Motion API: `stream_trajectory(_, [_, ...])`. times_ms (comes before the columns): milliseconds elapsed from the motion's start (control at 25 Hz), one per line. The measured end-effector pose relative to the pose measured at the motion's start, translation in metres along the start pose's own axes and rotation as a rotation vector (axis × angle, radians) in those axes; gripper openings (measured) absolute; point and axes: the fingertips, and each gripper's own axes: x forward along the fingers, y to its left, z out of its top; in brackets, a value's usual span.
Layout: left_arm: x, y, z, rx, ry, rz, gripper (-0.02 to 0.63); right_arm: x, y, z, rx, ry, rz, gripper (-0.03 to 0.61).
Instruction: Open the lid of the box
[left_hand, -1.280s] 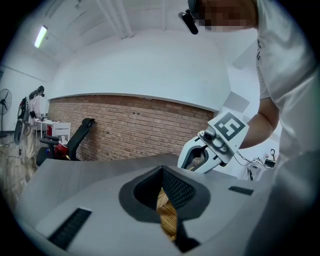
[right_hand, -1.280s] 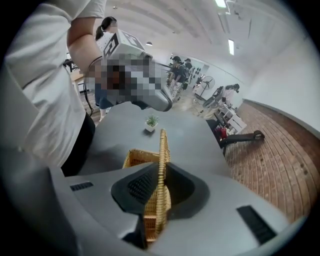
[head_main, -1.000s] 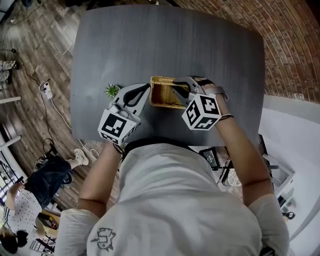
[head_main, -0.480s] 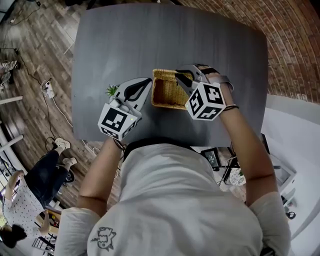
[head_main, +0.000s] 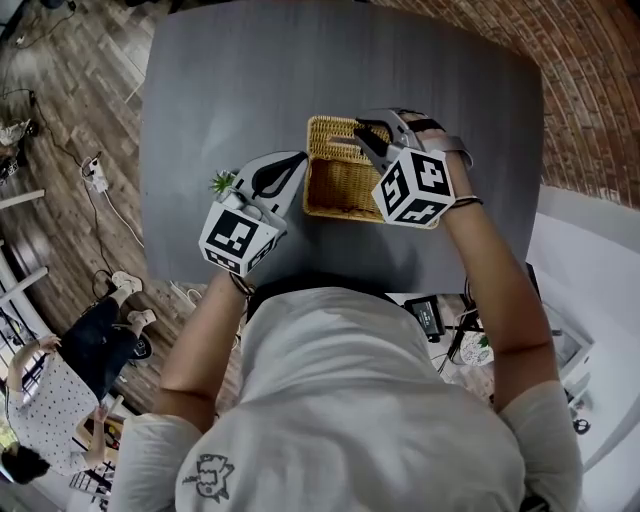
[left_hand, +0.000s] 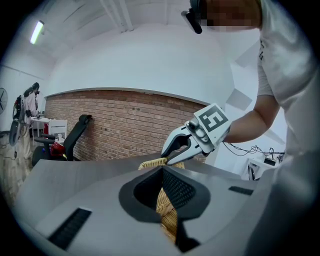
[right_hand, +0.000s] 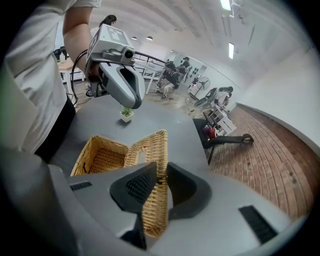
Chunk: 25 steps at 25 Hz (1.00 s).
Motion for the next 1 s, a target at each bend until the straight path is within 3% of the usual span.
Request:
stream_trajectory(640, [0.019,0.013,-0.023,-0.052,0.035,-0.002,0.011,0.035,-0.024,-0.028,0.044,0.023,0.019,0.087])
stream_trajectory(1000, [0.019,0.015,-0.020,-0.046,0.037,-0.004,0.011,0.030,-0.027,-0.026,0.066,0.017,-0.003,0.129])
